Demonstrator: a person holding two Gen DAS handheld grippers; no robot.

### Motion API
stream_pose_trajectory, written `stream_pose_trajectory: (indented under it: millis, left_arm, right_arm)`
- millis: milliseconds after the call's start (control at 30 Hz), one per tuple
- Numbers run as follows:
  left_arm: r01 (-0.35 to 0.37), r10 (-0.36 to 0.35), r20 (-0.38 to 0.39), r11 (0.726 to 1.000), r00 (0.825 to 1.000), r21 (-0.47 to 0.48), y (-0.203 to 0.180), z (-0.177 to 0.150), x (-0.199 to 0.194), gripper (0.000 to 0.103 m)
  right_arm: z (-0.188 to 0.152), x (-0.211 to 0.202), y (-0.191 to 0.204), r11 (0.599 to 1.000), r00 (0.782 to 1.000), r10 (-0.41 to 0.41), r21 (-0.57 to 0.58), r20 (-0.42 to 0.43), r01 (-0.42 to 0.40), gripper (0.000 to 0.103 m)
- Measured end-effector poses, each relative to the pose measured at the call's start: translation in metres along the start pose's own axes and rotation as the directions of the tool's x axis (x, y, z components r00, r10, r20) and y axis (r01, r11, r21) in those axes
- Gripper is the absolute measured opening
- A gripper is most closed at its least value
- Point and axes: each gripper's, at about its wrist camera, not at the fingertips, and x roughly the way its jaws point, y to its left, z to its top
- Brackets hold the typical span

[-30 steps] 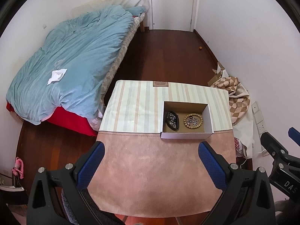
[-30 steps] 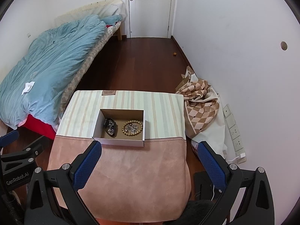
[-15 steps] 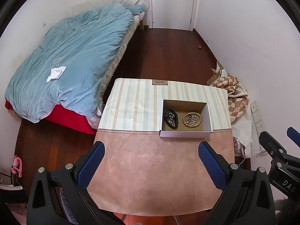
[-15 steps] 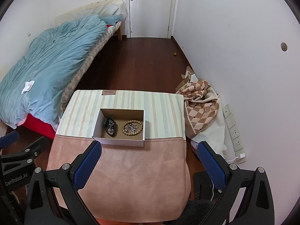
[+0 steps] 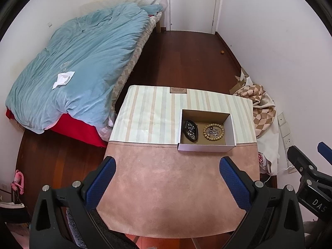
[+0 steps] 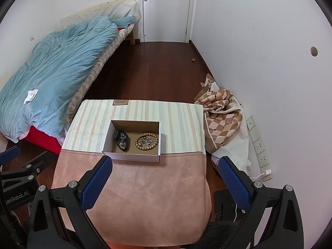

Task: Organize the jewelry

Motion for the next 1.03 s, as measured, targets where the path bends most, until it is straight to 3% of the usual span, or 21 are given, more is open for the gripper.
stream_pose_trajectory:
  millis: [1033]
  left_arm:
    - [0.011,-0.011,0.016,1.0,1.0,0.001,-0.0002,0.0,-0.0082,0.102]
  right_arm:
    - [0.0039,-0.0005,-0.0045,1.0,1.0,0.002,-0.006,0.002,-0.002,0.103]
